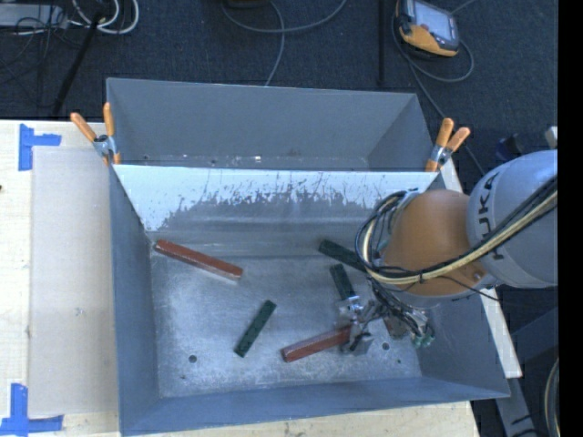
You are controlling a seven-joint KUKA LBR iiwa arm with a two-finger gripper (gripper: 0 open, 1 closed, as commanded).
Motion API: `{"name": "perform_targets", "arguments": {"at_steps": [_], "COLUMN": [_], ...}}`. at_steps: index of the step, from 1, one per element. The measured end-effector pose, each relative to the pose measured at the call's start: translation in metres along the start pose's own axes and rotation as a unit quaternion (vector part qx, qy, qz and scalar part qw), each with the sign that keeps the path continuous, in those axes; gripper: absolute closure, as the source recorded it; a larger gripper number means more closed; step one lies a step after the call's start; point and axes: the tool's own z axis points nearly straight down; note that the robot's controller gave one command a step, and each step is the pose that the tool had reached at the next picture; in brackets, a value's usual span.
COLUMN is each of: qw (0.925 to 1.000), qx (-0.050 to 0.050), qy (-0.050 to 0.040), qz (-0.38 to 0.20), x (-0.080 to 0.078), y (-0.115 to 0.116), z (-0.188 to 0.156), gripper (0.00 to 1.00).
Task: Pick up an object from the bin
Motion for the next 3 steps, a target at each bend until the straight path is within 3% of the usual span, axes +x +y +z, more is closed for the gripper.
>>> {"name": "perform_targets", "arguments": {"at_steps": [1,2,3], "qw": [1.0,1.0,1.0], "qx": [0.0,0.0,0.0], "qy": [0.0002,0.0002,0.0002], "qz": [-0.001,-0.001,-0.001], "x": [0.0001,0.0001,0.0001], "y": [0.0001,0.0001,0.0002], "z": [0.0001,0.0001,0.0001], "gripper": [0.0,1.0,0.0]}}
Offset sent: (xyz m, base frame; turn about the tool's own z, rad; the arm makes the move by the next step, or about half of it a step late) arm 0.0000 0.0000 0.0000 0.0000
